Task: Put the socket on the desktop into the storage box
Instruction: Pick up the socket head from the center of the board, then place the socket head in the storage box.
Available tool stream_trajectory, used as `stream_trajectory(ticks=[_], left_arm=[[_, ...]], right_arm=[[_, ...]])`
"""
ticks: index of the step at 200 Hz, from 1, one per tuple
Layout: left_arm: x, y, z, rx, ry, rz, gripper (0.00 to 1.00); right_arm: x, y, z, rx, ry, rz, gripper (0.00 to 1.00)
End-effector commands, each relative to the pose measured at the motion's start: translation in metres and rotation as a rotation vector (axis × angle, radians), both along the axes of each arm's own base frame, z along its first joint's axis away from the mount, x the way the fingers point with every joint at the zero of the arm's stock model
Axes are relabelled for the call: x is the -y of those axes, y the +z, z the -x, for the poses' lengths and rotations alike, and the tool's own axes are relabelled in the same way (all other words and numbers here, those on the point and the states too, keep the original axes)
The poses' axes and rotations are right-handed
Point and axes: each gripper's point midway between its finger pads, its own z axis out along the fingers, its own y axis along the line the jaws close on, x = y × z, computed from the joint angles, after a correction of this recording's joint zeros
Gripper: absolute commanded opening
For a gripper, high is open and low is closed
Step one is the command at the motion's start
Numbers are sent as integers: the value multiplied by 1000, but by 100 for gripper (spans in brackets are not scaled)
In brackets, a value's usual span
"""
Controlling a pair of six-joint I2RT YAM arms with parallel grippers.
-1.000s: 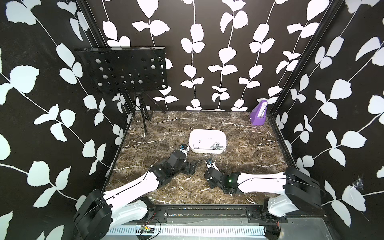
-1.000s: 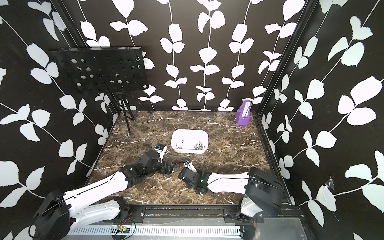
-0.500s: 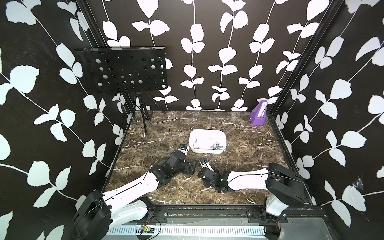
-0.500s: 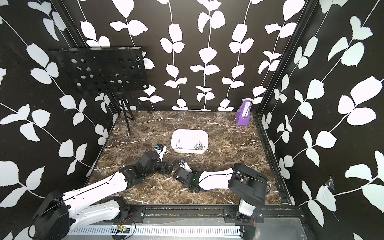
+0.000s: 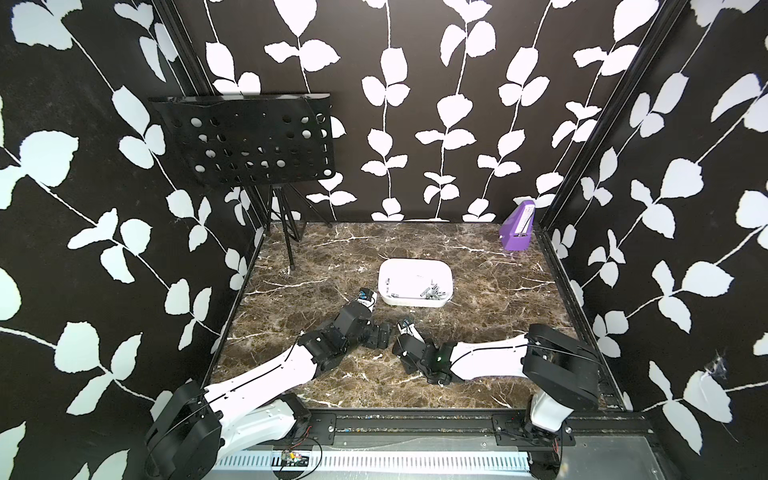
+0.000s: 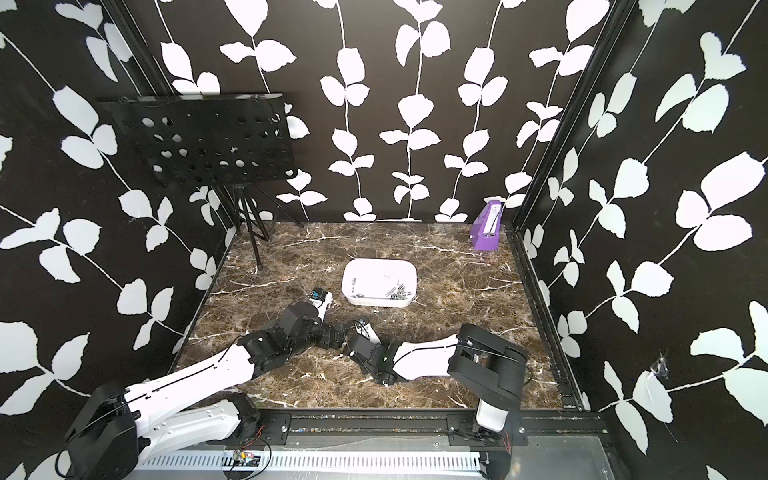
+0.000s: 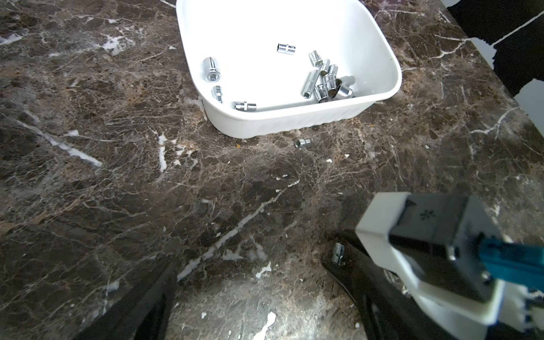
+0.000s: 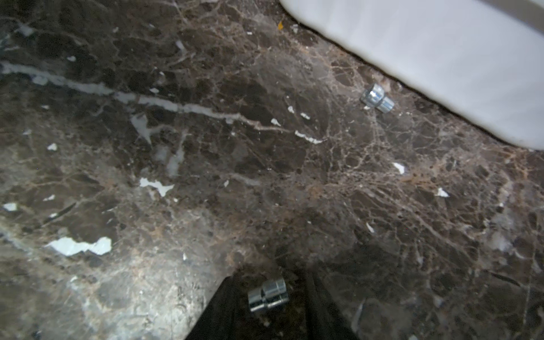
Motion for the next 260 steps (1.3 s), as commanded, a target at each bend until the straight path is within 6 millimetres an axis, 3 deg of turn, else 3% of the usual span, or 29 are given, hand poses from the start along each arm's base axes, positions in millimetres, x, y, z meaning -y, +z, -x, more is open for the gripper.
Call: stream_trajectory(ticks=[1,95,163,213,260], left_arm=[[-5,-2,4,-6,8,-6,94],[-4,-2,4,-9,6,0,94],[-3,-4,4,-6,7,2,94],[-4,-1,4,0,9,6,94],[-6,2,5,3,15,9,94]], right_arm=[[-1,-6,0,-26,-7,8,35],[16,-3,5,-38,-36,-1,32],[1,-8,5,-84,-15,-14,29],[3,-13,5,-95,-25,-3,23],[6,3,1,-66,-41,-35,20]])
